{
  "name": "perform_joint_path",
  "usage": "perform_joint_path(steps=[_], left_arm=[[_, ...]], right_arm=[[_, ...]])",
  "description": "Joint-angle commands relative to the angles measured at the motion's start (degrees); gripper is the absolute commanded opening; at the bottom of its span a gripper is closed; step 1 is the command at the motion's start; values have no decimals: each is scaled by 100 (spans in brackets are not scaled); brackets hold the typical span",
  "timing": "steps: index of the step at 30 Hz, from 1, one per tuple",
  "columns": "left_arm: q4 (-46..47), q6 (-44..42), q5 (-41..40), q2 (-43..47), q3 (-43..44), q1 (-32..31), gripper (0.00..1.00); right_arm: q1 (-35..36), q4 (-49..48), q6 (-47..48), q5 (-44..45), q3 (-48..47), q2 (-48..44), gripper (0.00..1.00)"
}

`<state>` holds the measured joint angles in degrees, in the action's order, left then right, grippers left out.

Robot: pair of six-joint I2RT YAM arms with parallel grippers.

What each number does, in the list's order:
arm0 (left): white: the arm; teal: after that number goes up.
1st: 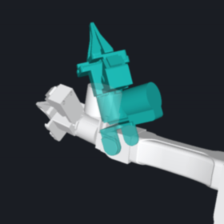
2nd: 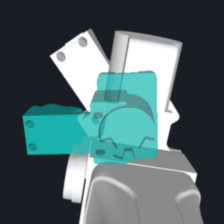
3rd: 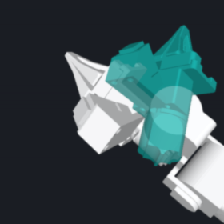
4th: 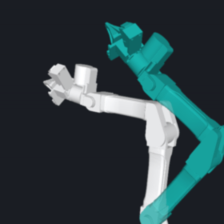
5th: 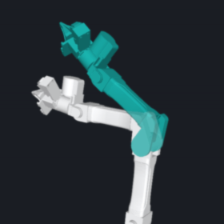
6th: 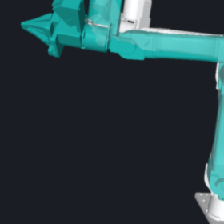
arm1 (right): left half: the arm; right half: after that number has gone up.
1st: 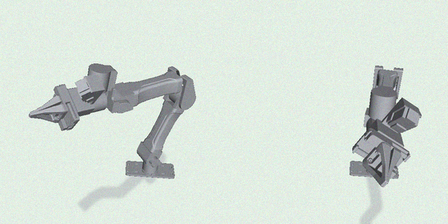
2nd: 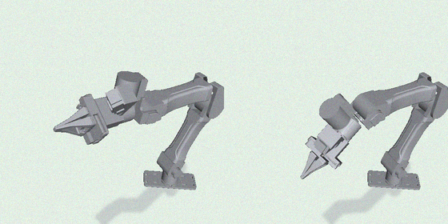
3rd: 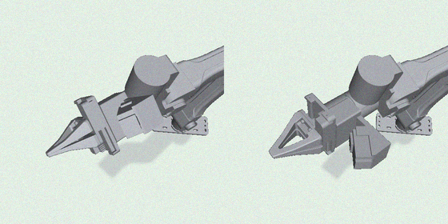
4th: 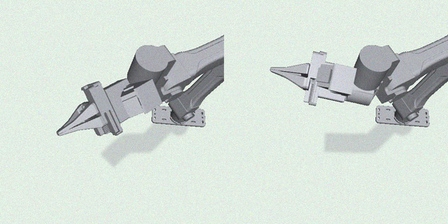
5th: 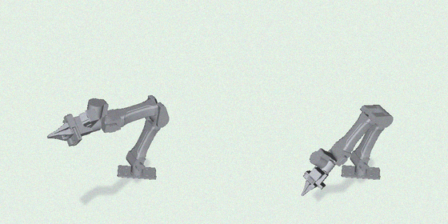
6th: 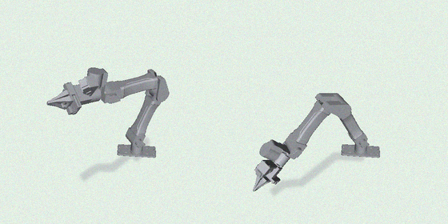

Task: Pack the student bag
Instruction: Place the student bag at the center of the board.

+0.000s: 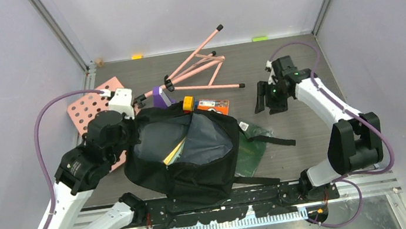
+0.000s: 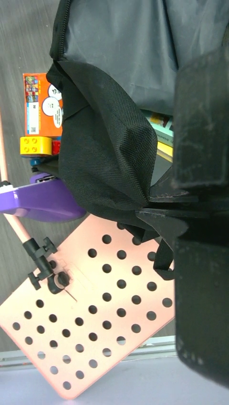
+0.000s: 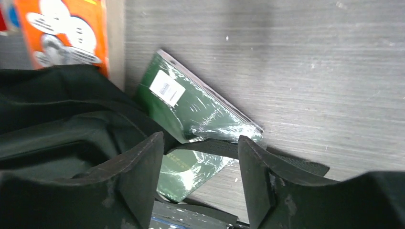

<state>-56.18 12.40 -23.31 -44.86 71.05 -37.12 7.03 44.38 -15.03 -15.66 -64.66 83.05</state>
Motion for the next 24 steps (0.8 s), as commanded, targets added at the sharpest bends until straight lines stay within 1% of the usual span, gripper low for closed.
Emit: perform_joint_path(steps=[1,4,6,7,10,13,14,17,19,24], left_arm=[[1188,-220,-51,-75,536,27,0],[1312,-264,22,-208,669,30,0],[1438,-379,48,-309,842,28,0],[1485,-434,65,-389,967,30,0],[1583,-519,419,-710,1489,27,0],[1839,-512,1082,-1040,1890,30,0],[1927,-488,1326,-1155,2034,26,0],[2173,-469,2109,-1530,2452,26,0],[2499,-440,2733,-1763,2626,28,0],[3140,-101,3637,-2526,3219,23,0]], right_arm=[[420,345,-551,1338,250,207,66],[438,-4,-722,1239,740,199,70],[440,-124,-854,1375,943,217,74],[433,-165,-928,1503,989,253,75],[430,-354,-1307,1481,1231,281,75],[431,-671,-1633,1394,1397,-36,75],[431,-704,-1673,1466,1420,-270,75],[431,-534,-1758,2015,1199,-723,76],[431,-410,-1716,2355,1016,-1086,76],[431,-336,-1747,2803,704,-2074,77]])
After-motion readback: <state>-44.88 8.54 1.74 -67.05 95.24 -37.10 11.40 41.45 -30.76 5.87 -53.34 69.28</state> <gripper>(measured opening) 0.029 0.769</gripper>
